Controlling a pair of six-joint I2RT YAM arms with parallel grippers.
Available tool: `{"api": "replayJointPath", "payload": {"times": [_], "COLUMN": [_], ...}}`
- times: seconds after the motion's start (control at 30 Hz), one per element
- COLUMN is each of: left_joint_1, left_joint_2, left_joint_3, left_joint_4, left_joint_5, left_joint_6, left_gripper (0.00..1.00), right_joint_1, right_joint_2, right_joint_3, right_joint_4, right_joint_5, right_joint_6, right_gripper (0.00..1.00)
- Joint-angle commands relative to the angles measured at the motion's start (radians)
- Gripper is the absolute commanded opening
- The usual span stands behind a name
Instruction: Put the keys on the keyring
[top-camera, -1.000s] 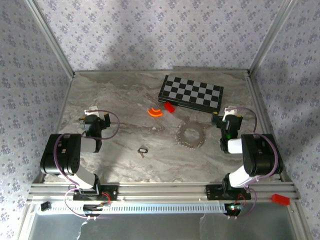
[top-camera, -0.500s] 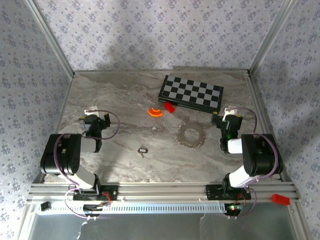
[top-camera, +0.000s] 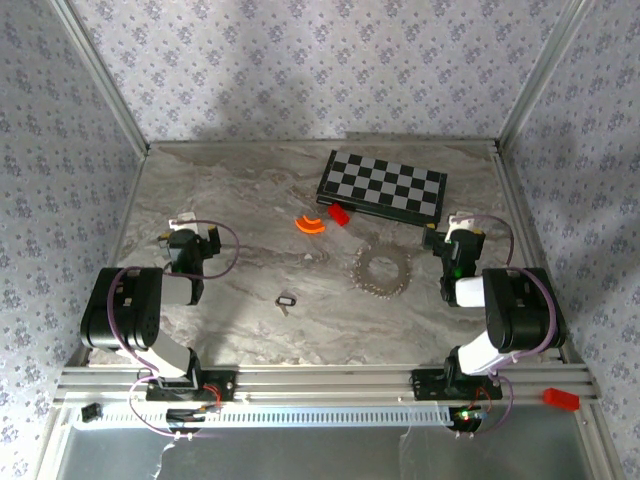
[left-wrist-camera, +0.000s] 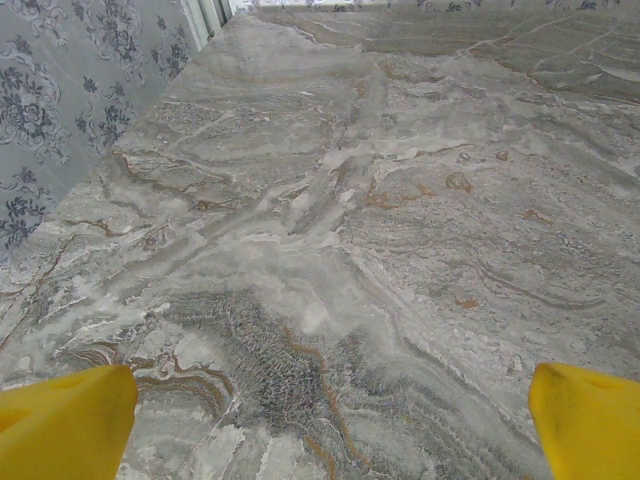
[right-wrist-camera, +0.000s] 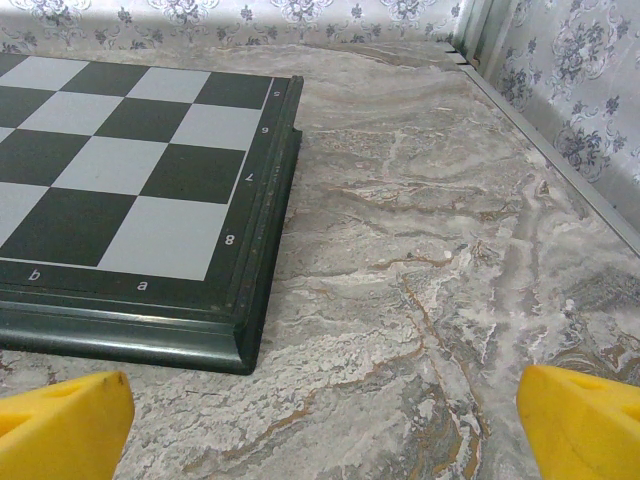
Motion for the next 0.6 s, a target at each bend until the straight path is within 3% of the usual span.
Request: {"api": "replayJointPath", "payload": {"times": [0.0, 0.57], "left_joint_1": [0.002, 0.002], "left_joint_2": [-0.009, -0.009], "left_joint_3": [0.021, 0.020], "left_joint_4": [0.007, 0.007], "left_joint_5": [0.015, 0.015], "left_joint_6": [-0.014, -0.015], "left_gripper": [1.00, 1.00], "right_joint_1": [-0.001, -0.006], "right_joint_2": [0.004, 0.003], "right_joint_3": [0.015, 0.017], "right_joint_4": [-0.004, -0.008], "right_joint_5": [0.011, -0.014], "right_joint_6": [-0.007, -0.011], "right_gripper": [1.00, 1.00]}}
